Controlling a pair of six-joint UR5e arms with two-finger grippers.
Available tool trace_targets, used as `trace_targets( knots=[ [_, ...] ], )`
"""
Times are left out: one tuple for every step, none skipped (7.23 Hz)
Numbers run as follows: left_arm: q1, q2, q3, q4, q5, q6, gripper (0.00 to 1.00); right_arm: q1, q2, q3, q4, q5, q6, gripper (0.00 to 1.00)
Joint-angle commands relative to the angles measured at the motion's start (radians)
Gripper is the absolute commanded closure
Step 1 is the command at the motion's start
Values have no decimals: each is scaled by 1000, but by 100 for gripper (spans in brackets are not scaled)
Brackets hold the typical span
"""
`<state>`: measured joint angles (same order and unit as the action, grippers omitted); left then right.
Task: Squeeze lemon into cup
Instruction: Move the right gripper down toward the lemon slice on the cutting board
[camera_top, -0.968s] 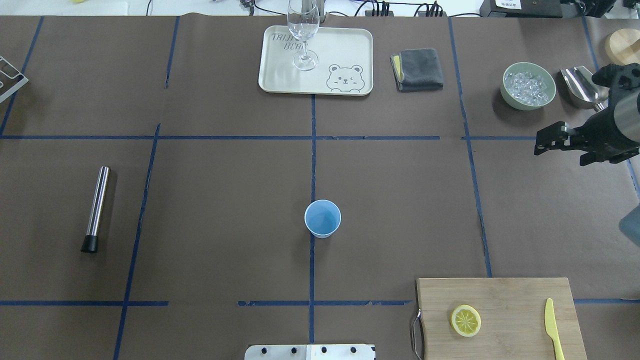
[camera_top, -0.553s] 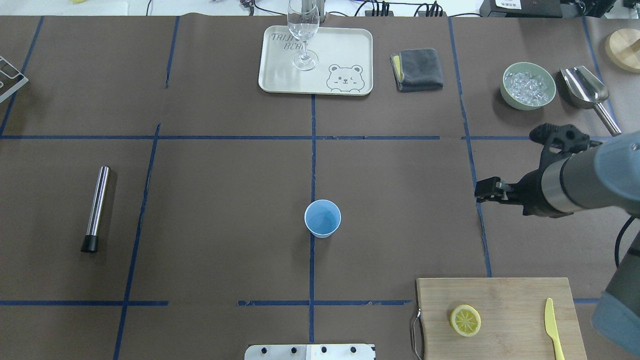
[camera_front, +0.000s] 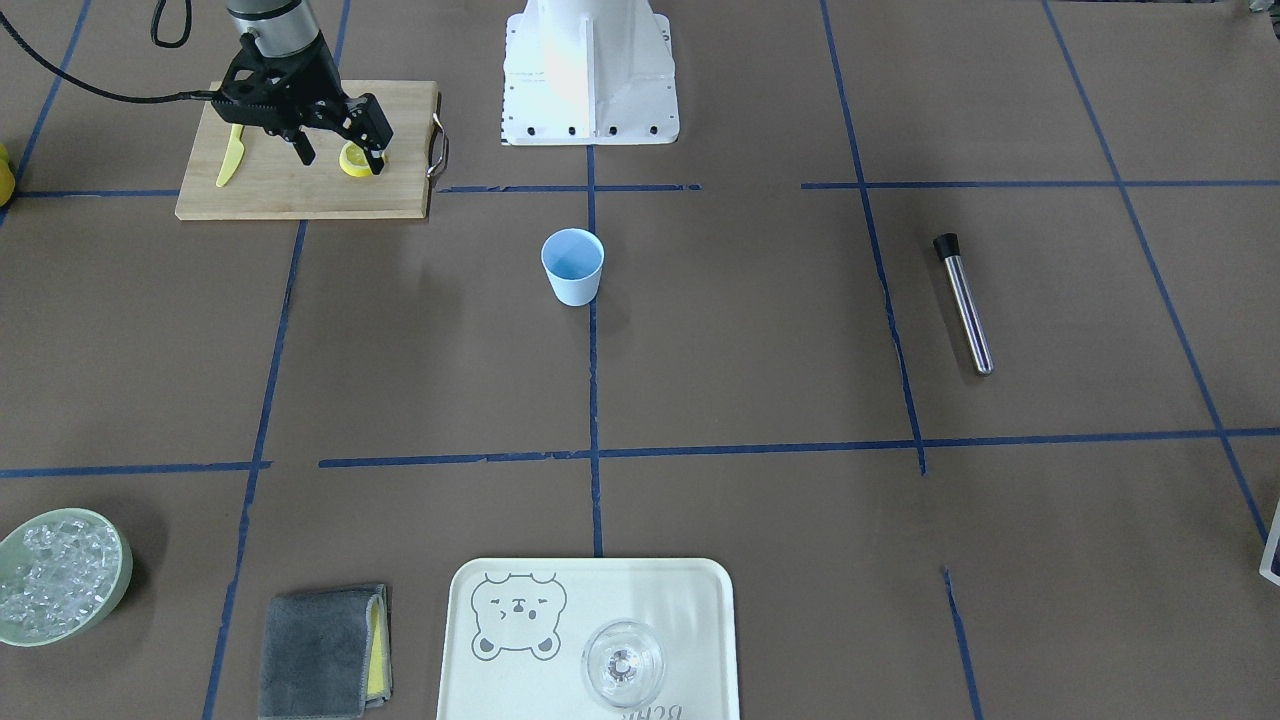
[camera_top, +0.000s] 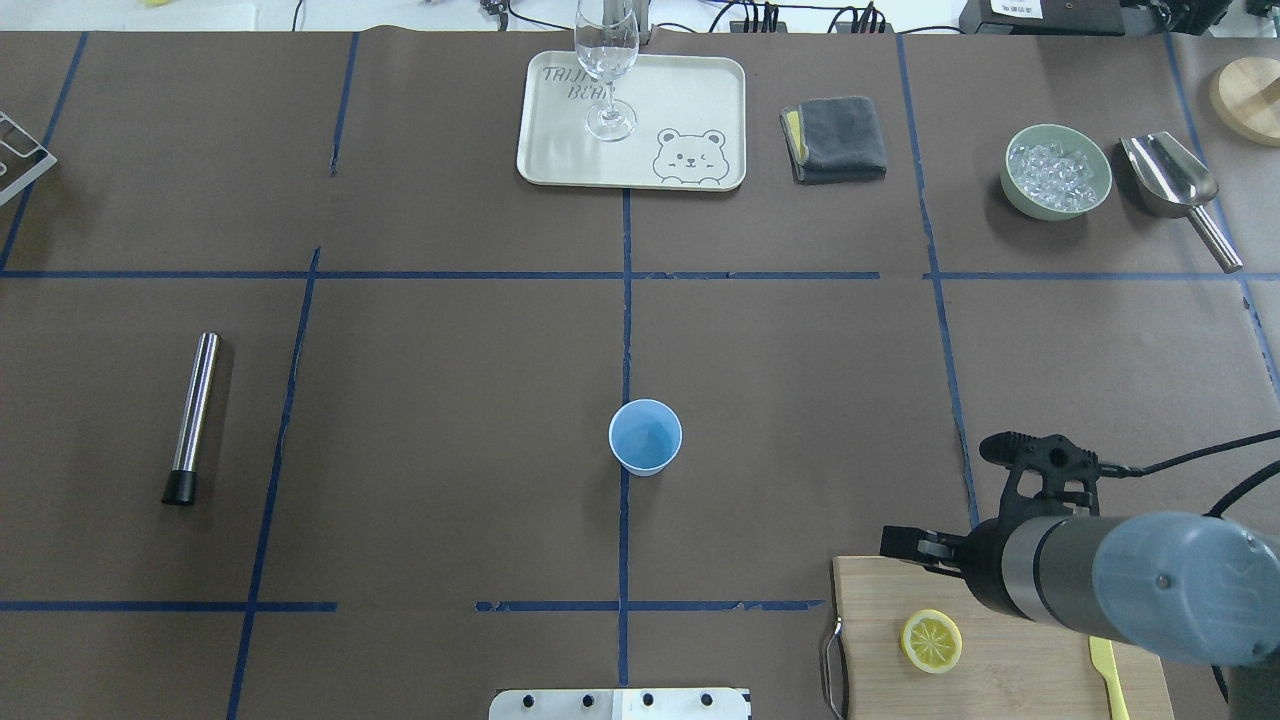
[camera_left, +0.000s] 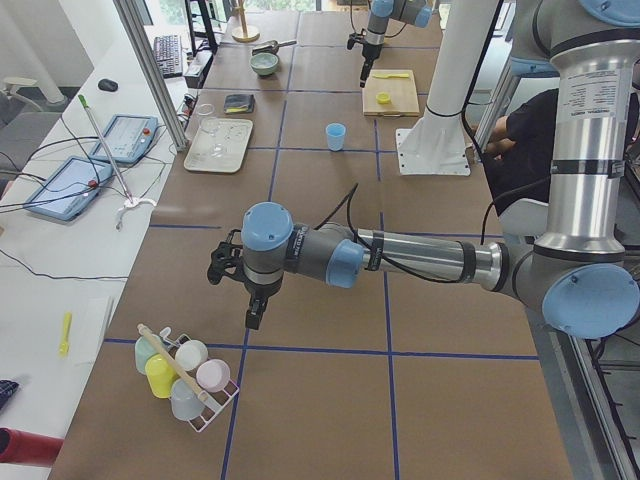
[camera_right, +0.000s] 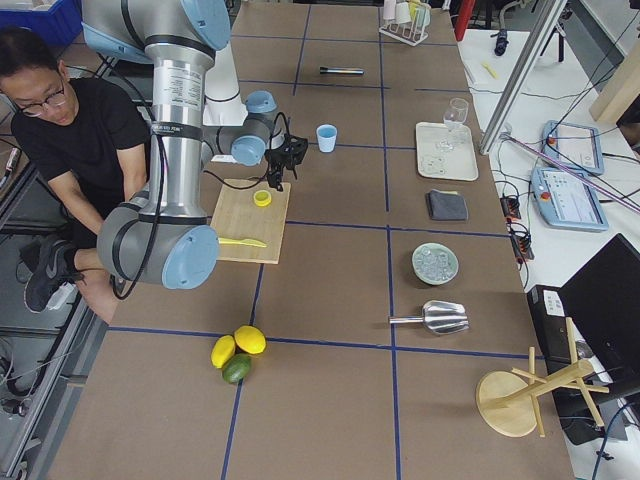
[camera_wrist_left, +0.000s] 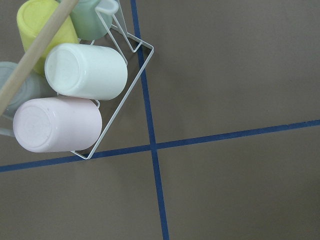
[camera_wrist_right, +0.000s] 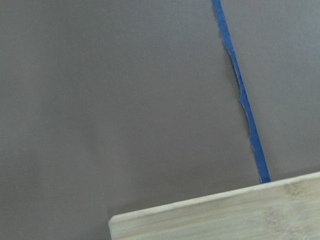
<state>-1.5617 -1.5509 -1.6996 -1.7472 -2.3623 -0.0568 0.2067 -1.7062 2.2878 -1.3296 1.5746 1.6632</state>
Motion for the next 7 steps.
trace_targets(
  knots=[
    [-1,2,-11,2,0,0,0,-107,-43,-2,30,-82,24,0],
    [-1,2,-11,2,0,0,0,-122,-55,-7,36,-82,26,0],
    [-1,2,-11,2,0,0,0,-144,-55,-17,38,-85,41,0],
    [-1,2,-11,2,0,0,0,-162,-52,-43,38,-112,46,0],
    [-1,2,-12,2,0,0,0,-173,-47,-50,38,-119,49,0],
    [-1,2,-12,2,-2,0,0,-181,-46,-60,38,-119,50,0],
    [-1,2,-12,2,-2,0,0,-190,-44,-62,38,-120,52,0]
  ],
)
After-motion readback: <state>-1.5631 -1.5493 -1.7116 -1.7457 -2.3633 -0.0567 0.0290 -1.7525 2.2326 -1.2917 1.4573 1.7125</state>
